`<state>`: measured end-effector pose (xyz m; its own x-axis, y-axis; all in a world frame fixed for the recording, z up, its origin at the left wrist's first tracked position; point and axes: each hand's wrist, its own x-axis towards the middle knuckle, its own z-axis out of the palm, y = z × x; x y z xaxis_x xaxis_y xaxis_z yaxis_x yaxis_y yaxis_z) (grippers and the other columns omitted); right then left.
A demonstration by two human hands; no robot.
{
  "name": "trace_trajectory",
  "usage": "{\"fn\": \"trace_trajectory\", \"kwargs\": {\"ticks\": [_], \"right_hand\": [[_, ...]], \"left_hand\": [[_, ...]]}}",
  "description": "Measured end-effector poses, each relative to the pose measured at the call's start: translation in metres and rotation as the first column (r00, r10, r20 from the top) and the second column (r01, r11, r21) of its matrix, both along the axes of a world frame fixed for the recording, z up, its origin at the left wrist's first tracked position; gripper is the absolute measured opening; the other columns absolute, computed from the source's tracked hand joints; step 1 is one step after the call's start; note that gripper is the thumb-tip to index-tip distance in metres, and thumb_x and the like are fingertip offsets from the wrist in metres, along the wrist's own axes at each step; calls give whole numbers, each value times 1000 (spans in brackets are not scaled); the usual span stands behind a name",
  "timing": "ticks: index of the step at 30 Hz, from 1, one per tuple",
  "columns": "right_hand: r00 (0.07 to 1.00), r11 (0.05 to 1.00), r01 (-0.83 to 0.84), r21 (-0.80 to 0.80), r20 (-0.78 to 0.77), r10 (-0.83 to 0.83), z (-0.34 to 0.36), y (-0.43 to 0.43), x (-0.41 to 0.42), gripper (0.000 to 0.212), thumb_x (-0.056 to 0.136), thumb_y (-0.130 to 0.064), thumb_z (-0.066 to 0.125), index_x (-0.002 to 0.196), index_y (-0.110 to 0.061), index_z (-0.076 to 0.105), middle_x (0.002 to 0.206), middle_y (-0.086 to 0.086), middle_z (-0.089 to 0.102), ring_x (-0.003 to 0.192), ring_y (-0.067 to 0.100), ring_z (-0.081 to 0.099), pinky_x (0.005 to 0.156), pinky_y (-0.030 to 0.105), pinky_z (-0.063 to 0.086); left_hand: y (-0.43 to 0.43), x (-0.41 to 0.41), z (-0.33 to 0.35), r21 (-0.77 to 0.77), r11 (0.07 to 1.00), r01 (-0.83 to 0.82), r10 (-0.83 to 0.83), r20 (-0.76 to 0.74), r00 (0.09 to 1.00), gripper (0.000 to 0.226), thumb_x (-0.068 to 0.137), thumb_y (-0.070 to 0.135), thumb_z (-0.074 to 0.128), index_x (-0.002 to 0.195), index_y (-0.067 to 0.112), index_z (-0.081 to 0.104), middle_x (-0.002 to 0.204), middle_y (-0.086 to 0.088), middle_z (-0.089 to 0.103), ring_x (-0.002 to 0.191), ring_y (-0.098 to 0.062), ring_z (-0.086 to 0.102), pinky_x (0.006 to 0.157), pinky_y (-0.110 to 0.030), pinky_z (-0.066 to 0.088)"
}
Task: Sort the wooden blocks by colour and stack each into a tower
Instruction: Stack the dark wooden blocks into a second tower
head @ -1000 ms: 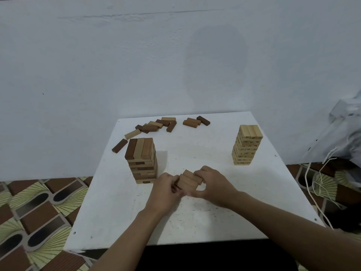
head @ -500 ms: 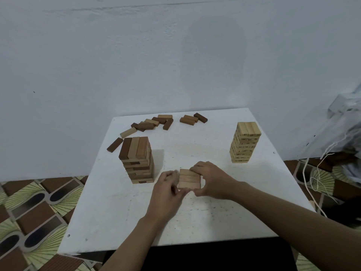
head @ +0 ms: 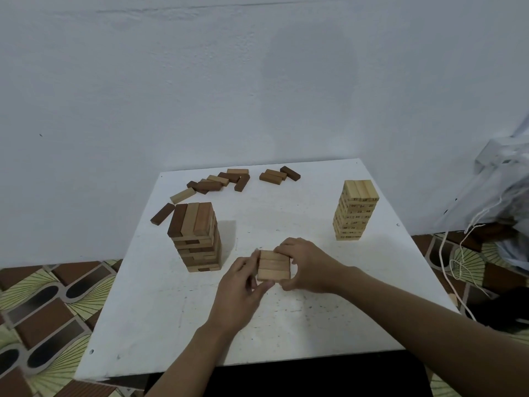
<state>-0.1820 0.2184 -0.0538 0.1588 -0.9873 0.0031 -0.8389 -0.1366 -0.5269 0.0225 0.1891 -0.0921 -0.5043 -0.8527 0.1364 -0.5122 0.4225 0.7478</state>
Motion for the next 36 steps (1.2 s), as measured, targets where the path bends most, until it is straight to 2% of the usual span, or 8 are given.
{"fn": "trace_trajectory", "kwargs": {"ticks": [3,5,11,14,22,27,31,36], "right_hand": [[999,999,-40,15,-5,40,3,1,-1,55,69,-39,84,116,-19,64,106,-5,61,92,11,51,80,24,46],[997,996,-75,37,5,75,5,2,-2,60,68,-38,86,120,-19,62,110,-5,62,95,12,52,83,26,47],[996,993,-91,74,14,90,7,2,-9,60,71,-37,87,123,-20,62,113,-6,62,97,10,53,86,28,49],[997,993,-73,97,-4,73,5,1,-10,60,71,-41,87,121,-20,63,113,-7,57,97,9,52,86,29,52],[994,992,-89,94,-55,95,5,-1,-3,55,69,-42,85,114,-21,62,108,-7,54,94,11,50,84,33,52],[996,996,-81,37,-18,82,5,6,-5,59,65,-40,87,115,-21,61,107,-9,58,95,9,51,86,29,50],[993,999,-35,-36,113,39,11,19,-8,58,60,-38,88,111,-24,63,103,-12,60,92,12,54,81,33,51],[979,986,-26,-162,195,58,45,26,-9,62,60,-30,89,114,-22,60,108,-11,59,98,15,56,82,30,51]], "left_hand": [[-2,1,0,-34,995,91,-87,97,991,96,90,56,68,163,36,9,147,24,28,108,6,49,91,-16,49],[-4,2,0,-42,990,131,-126,120,985,99,89,59,68,164,32,8,160,22,21,125,7,41,102,-18,44],[-2,2,5,41,992,121,-124,61,990,87,91,40,74,161,25,25,145,17,42,115,13,43,87,-2,37],[-1,1,7,95,987,126,-128,13,992,86,90,32,77,160,23,28,142,14,44,115,20,40,84,-3,39],[-8,7,11,150,978,145,-151,28,988,84,85,23,83,156,19,38,135,15,49,115,12,46,90,-10,44],[-9,9,13,114,971,208,-220,102,970,82,88,34,79,157,17,37,137,15,45,117,6,47,90,-9,41],[1,8,26,77,973,218,-226,109,968,79,92,43,72,158,19,35,142,16,40,116,5,46,90,-5,37],[12,8,68,-57,968,243,-230,168,958,71,97,52,59,157,28,30,147,17,27,104,6,38,84,0,33]]}}
